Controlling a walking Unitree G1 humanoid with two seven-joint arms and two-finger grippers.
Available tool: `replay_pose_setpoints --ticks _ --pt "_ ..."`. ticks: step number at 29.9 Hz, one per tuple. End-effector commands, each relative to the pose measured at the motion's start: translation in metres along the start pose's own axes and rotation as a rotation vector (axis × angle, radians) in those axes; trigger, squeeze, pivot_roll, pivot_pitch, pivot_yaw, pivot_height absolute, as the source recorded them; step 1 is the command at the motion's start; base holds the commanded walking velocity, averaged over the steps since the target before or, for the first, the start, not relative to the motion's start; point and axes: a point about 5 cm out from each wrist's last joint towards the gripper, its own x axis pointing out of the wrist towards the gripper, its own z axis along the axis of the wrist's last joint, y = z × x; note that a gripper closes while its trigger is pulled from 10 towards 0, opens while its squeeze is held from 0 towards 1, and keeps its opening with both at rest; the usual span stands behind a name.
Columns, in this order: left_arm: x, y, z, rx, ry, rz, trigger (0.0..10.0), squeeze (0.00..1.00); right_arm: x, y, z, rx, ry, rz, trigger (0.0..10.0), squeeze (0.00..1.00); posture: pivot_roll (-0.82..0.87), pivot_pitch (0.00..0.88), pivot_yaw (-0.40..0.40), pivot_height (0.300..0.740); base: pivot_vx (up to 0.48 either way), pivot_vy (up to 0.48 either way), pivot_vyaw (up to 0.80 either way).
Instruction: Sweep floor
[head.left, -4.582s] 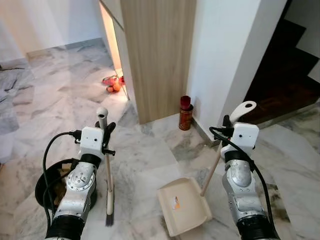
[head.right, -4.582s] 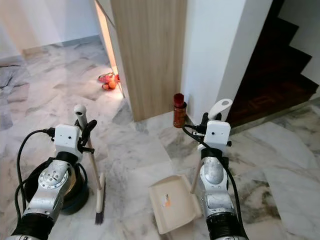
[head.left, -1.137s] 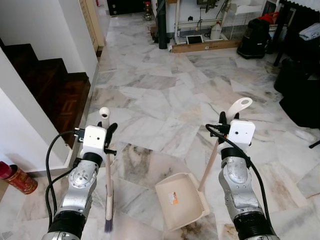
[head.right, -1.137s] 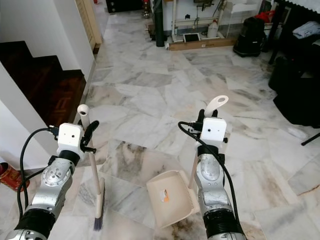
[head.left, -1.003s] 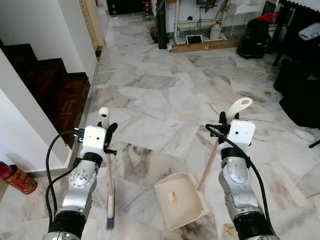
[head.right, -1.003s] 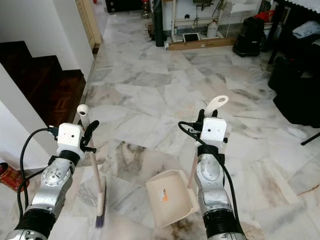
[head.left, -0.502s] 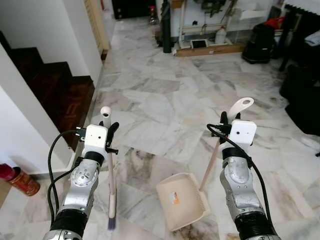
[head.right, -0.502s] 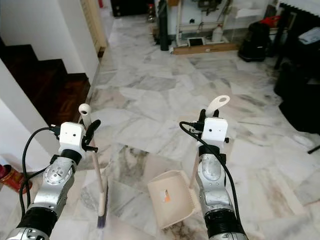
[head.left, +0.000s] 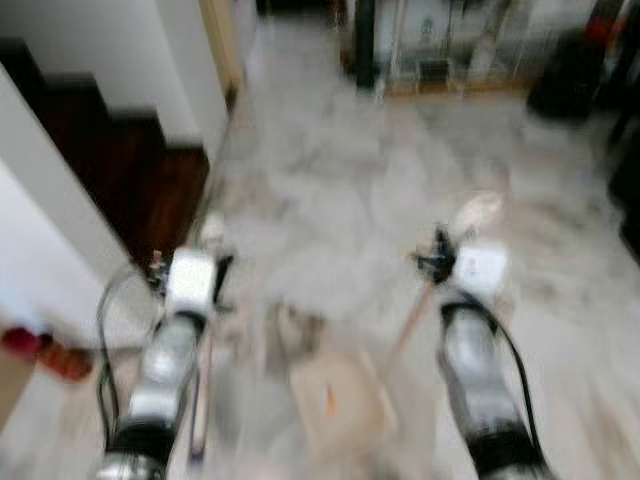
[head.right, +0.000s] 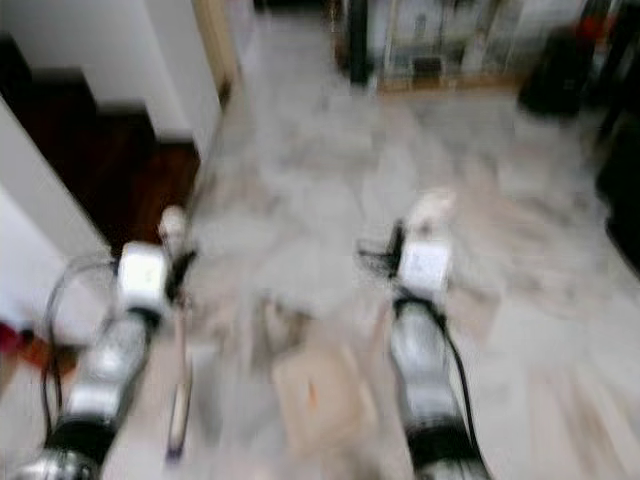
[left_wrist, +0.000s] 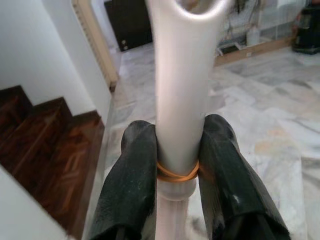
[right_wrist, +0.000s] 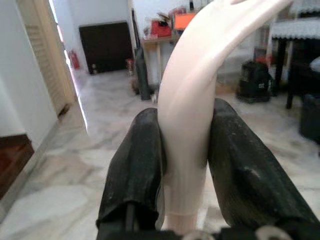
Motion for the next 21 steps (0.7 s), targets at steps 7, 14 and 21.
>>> replay_pose_setpoints --ticks 7,14,21 --pt "0.0031 0.0103 0.0101 0.015 -0.051 0.019 10.0 0.0 0.0054 0.0079 0.0149 0.006 -0.069 0.024 10.0 0.0 -0.1 0.0 0.071 0.74 0.328 0.0 0.0" --pt "0.0036 0.0098 0.0102 0.016 -0.052 0.019 10.0 0.0 0.0057 0.0082 0.0149 0.009 -0.071 0.028 10.0 0.0 -0.1 0.0 0.069 0.74 0.328 0.0 0.0" --pt "0.0039 0.0098 0.0104 0.013 -0.054 0.019 10.0 0.0 0.0058 0.0095 0.0157 0.008 -0.077 0.033 10.0 0.0 -0.1 0.0 0.067 0.74 0.329 0.0 0.0"
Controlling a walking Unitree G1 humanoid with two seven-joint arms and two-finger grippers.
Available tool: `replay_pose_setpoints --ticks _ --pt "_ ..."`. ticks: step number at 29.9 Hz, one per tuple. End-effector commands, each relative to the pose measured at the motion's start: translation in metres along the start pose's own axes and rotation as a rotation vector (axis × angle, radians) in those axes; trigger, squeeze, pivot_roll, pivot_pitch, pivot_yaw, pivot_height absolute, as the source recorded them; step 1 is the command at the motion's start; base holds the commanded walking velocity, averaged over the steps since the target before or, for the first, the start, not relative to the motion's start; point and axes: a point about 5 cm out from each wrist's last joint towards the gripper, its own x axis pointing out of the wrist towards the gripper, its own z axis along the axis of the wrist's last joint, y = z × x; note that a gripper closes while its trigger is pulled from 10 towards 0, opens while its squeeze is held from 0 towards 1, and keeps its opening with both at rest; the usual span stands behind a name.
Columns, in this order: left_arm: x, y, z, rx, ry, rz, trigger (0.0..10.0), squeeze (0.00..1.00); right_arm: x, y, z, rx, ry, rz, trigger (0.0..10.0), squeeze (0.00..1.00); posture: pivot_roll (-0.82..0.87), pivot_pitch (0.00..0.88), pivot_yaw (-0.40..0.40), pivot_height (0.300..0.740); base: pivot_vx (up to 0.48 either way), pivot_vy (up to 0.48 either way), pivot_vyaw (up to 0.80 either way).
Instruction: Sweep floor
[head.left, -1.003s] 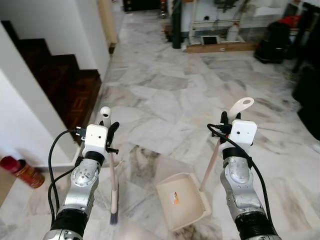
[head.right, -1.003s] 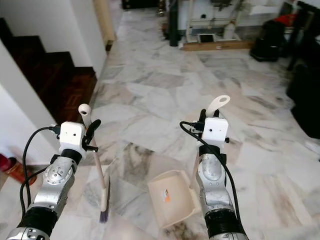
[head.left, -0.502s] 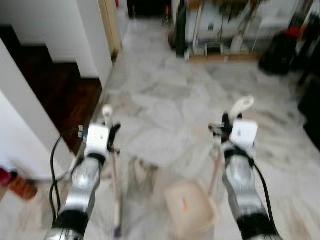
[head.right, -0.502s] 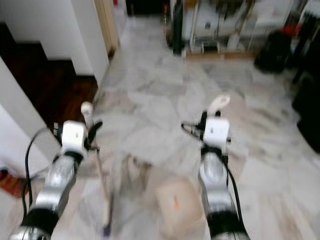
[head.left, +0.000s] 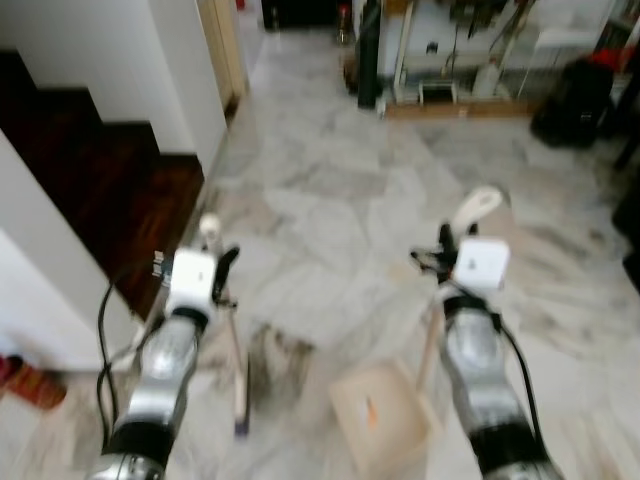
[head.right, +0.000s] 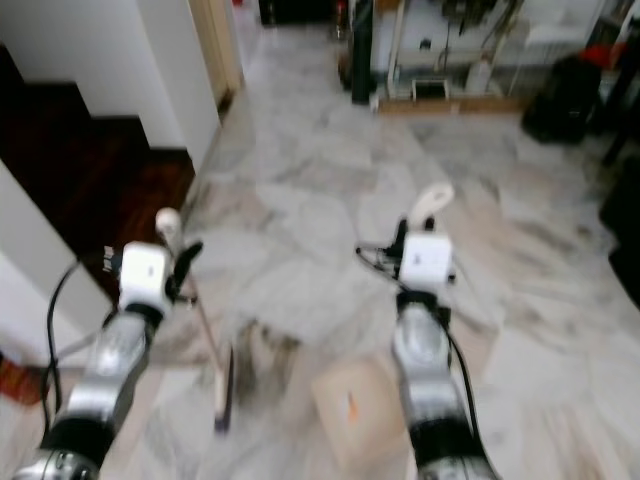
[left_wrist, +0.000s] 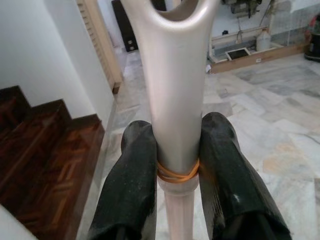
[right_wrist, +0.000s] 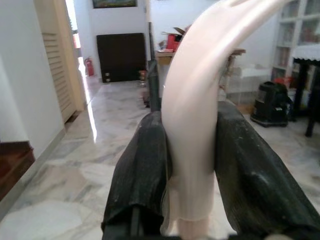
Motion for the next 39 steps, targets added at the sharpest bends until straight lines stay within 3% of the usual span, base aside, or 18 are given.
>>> replay_pose_setpoints --ticks 1,15,18,39 --pt "0.006 0.0 0.0119 0.024 -0.053 -0.009 10.0 0.0 0.0042 -0.0039 0.0107 0.024 -0.055 -0.018 10.0 0.0 -0.1 0.0 0.067 0.74 0.326 0.0 0.0" --pt "0.0041 0.0031 0.0157 0.034 -0.067 0.003 10.0 0.0 0.003 0.0017 0.0142 0.005 -0.07 0.01 10.0 0.0 -0.04 0.025 0.045 0.74 0.33 0.0 0.0" --pt "0.0005 0.0047 0.0133 0.036 -0.061 0.012 10.0 0.0 0.0009 0.0027 0.0136 0.003 -0.069 0.023 10.0 0.0 -0.04 0.031 0.039 0.74 0.329 0.0 0.8" --pt "-0.0022 -0.0006 0.0137 0.026 -0.059 0.022 10.0 0.0 -0.0038 0.0002 0.0135 0.028 -0.057 0.027 10.0 0.0 -0.05 0.056 0.009 0.74 0.33 0.0 0.02"
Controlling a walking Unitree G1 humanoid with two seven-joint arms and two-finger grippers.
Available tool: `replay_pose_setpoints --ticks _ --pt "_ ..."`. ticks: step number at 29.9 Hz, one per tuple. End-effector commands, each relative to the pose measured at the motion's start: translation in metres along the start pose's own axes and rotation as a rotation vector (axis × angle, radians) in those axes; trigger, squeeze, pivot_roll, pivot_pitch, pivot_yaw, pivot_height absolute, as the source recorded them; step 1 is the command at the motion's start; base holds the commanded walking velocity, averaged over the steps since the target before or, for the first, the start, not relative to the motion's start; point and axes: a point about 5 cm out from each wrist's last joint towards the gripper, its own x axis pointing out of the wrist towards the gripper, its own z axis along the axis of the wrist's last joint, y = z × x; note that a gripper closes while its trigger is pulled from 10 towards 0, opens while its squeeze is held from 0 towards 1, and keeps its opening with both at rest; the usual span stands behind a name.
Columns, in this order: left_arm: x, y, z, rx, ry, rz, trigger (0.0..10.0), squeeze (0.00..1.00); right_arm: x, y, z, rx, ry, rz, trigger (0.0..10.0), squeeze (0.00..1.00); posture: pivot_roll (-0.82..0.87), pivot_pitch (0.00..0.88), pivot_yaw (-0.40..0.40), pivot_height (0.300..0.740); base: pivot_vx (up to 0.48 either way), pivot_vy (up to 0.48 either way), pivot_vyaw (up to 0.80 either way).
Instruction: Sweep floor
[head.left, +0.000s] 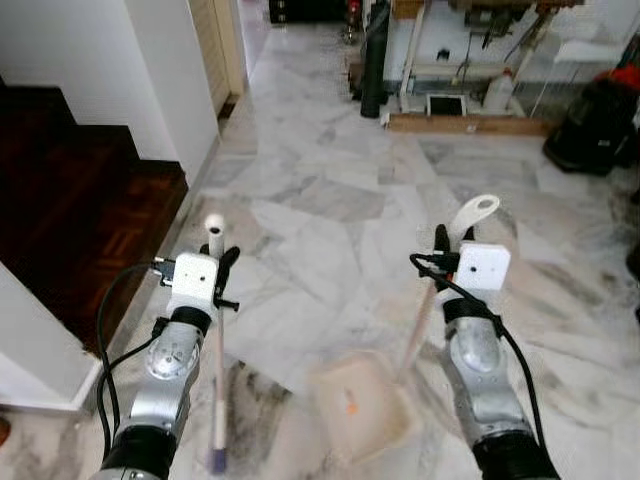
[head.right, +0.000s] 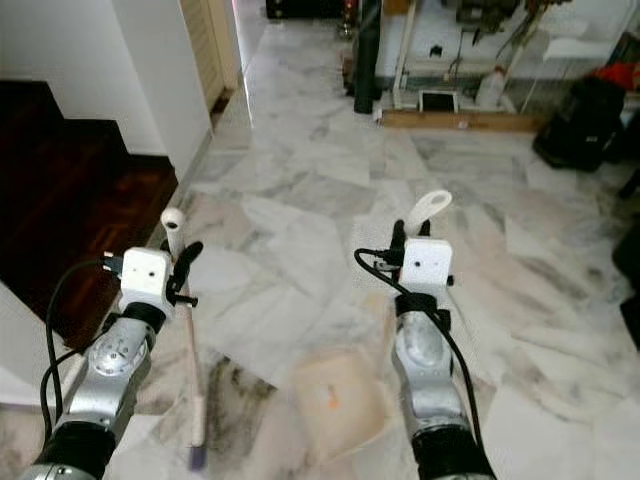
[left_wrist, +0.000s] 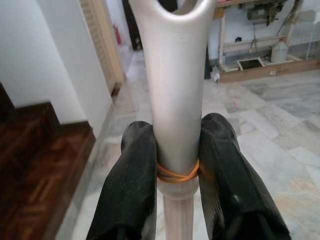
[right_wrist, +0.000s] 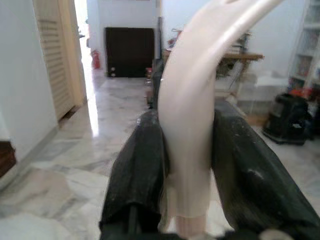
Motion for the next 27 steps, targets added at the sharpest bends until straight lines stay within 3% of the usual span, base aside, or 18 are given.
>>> replay_pose_setpoints --ticks 1,27 --pt "0.0034 0.0045 0.0092 0.027 -0.038 0.011 10.0 0.0 0.0018 0.0059 0.0118 0.036 -0.05 0.011 10.0 0.0 -0.05 0.056 0.009 0.74 0.33 0.0 0.0" --pt "0.0021 0.0002 0.0081 0.028 -0.034 -0.008 10.0 0.0 -0.0024 0.0047 0.0088 0.034 -0.036 0.019 10.0 0.0 -0.05 0.014 0.009 0.74 0.328 0.0 0.0"
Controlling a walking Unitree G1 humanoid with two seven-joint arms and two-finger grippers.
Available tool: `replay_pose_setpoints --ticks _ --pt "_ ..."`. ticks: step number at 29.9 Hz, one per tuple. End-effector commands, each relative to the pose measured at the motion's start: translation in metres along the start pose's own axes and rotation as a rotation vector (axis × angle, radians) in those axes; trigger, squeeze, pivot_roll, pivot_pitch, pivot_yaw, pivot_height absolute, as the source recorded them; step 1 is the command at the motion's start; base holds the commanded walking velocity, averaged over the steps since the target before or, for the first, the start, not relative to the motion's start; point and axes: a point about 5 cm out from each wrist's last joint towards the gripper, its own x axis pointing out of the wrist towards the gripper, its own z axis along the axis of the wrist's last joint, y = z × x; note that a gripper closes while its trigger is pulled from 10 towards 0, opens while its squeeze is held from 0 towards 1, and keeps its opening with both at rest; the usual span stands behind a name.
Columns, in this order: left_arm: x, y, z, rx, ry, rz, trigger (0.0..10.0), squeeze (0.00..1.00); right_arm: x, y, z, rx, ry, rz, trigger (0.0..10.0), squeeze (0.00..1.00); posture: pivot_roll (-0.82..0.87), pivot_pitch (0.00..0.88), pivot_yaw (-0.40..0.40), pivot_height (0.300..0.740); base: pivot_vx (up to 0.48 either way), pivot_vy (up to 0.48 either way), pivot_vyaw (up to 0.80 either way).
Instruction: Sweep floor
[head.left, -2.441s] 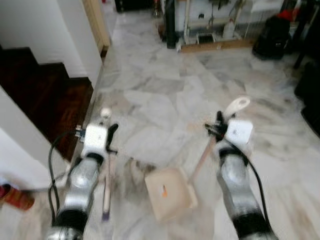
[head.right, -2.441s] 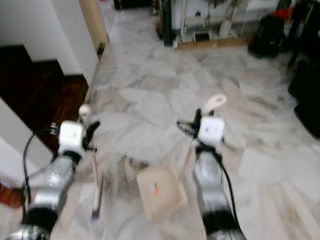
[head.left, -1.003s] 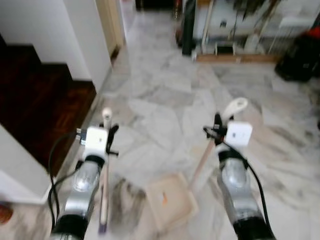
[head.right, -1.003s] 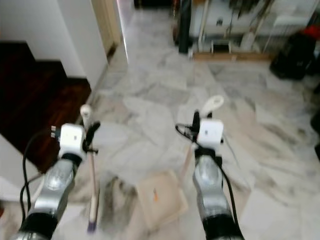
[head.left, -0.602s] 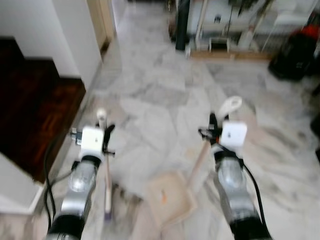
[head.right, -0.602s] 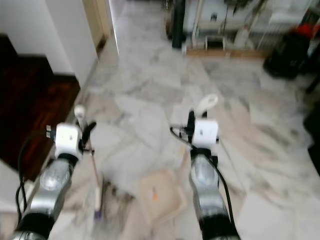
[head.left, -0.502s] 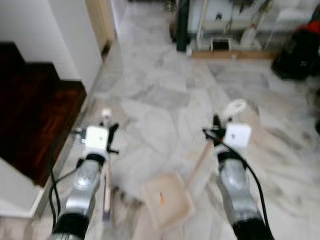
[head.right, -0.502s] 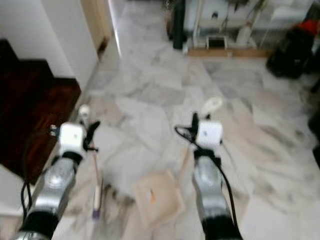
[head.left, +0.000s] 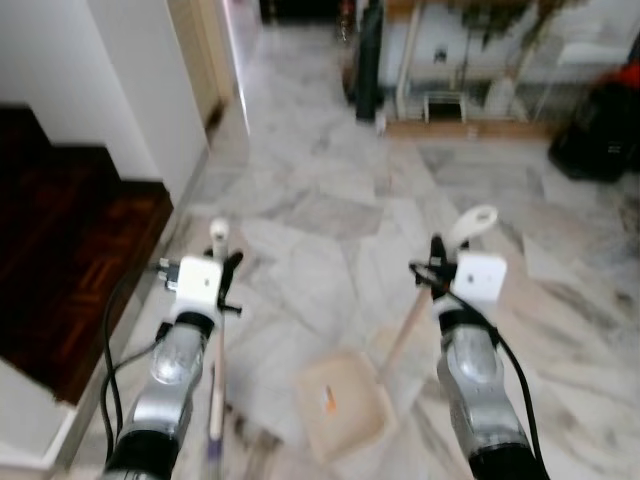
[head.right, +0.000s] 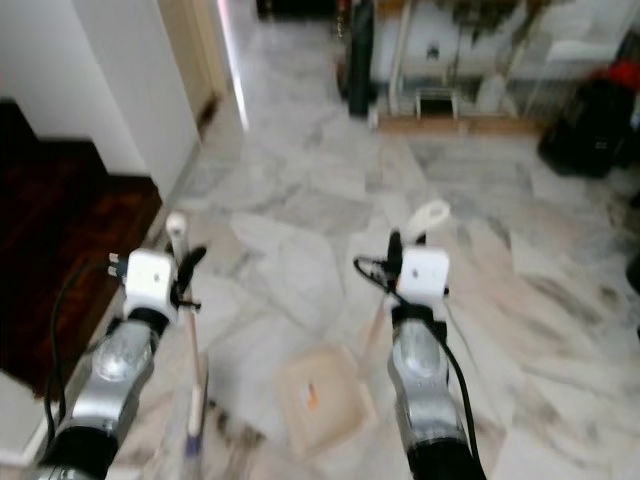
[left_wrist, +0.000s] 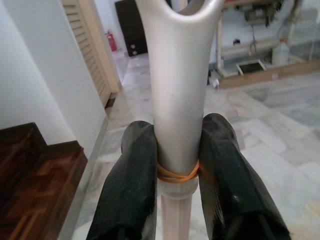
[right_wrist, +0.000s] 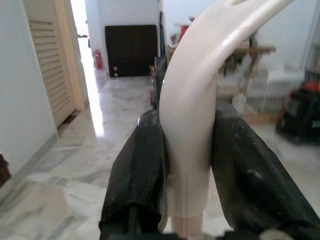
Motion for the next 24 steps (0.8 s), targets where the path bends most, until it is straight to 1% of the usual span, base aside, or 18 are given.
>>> replay_pose_setpoints --ticks 1,6,10,15,17,24 --pt "0.0008 0.0074 0.0072 0.013 -0.038 0.016 10.0 0.0 0.0056 0.0049 0.0142 0.003 -0.063 0.016 10.0 0.0 -0.05 0.013 0.008 0.74 0.33 0.0 0.0" --pt "0.0023 0.0101 0.0091 0.013 -0.046 0.026 10.0 0.0 0.0077 0.0032 0.0136 -0.002 -0.059 0.019 10.0 0.0 -0.05 0.018 -0.002 0.74 0.329 0.0 0.0" --pt "0.0016 0.0131 0.007 0.015 -0.04 0.032 10.0 0.0 0.0076 0.0022 0.0145 -0.009 -0.062 0.013 10.0 0.0 -0.1 0.021 0.009 0.74 0.329 0.0 0.0" --pt "0.0009 0.0122 0.0044 0.018 -0.027 0.018 10.0 0.0 0.0058 0.0008 0.0148 -0.011 -0.065 0.001 10.0 0.0 -0.1 0.022 0.021 0.74 0.329 0.0 0.0" --pt "0.0024 0.0113 0.0054 0.015 -0.028 0.01 10.0 0.0 0.0054 0.0006 0.0143 -0.012 -0.063 -0.008 10.0 0.0 -0.11 0.021 0.037 0.74 0.33 0.0 0.0" --pt "0.0064 0.0113 0.0078 0.017 -0.033 0.003 10.0 0.0 0.007 0.0014 0.0154 -0.006 -0.068 -0.017 10.0 0.0 -0.11 0.019 0.049 0.74 0.329 0.0 0.0"
